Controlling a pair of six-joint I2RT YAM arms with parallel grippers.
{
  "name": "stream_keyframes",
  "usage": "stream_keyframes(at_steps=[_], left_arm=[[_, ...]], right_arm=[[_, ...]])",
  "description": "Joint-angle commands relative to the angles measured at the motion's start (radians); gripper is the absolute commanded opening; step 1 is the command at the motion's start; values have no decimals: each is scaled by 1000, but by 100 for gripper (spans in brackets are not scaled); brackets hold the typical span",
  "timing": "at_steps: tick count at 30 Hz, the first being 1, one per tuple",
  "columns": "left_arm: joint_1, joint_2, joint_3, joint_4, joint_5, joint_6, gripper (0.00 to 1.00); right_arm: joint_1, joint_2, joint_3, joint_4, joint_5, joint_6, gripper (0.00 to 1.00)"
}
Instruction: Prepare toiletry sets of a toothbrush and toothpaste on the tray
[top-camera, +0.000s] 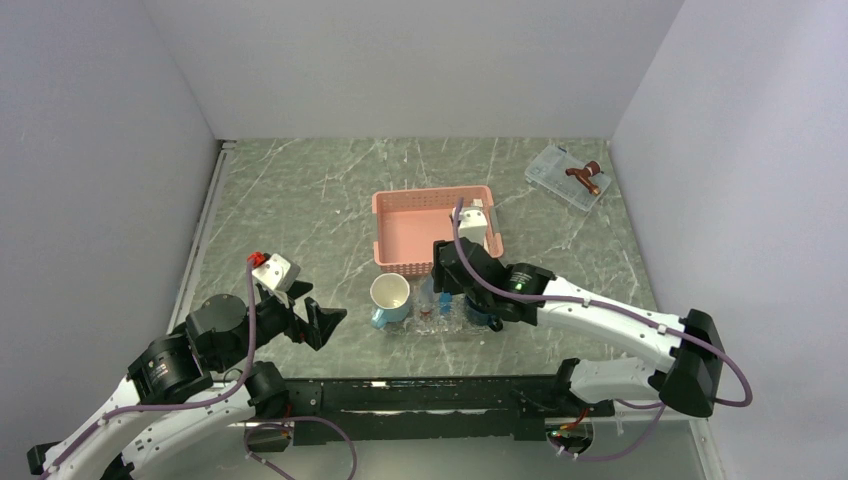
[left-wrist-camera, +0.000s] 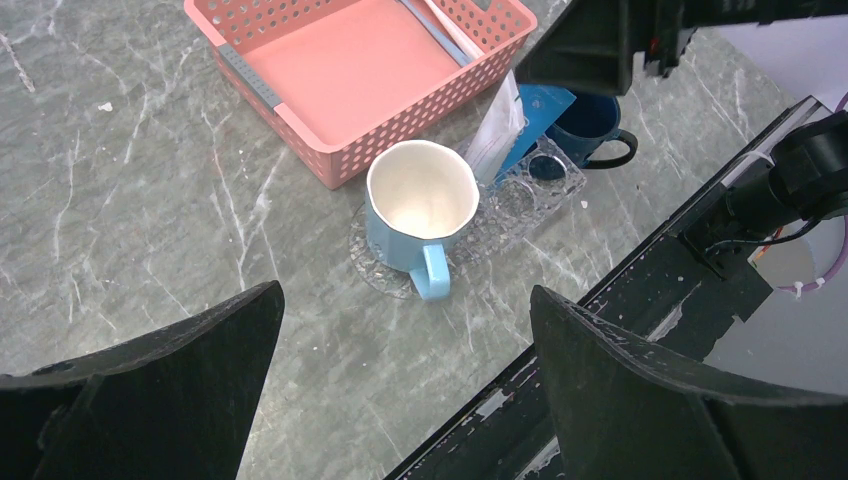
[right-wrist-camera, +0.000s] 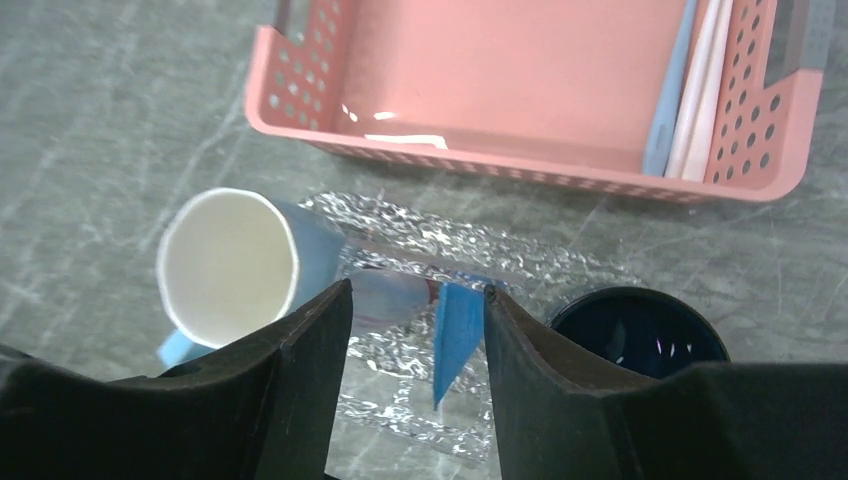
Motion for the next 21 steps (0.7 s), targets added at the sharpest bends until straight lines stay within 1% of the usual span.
stream_keyframes(at_steps=[1,4,7,13,21], left_arm=[[4,17,4,13,-5,6,99],[4,15,4,13,-5,6,99],[4,14,4,13,-5,5,99],[4,20,3,15,-1,7,99],[8,29,3,18,7,10,99]], right_arm=[[-8,-62,96,1,43,-31,55],[-34,-45,150,-40,60,-57,55],[-77,-23,191,-69,43,-87,55],[-193,28,239,-75,-13,-158,56],[-329,169,267,-49,-82,-228,56]])
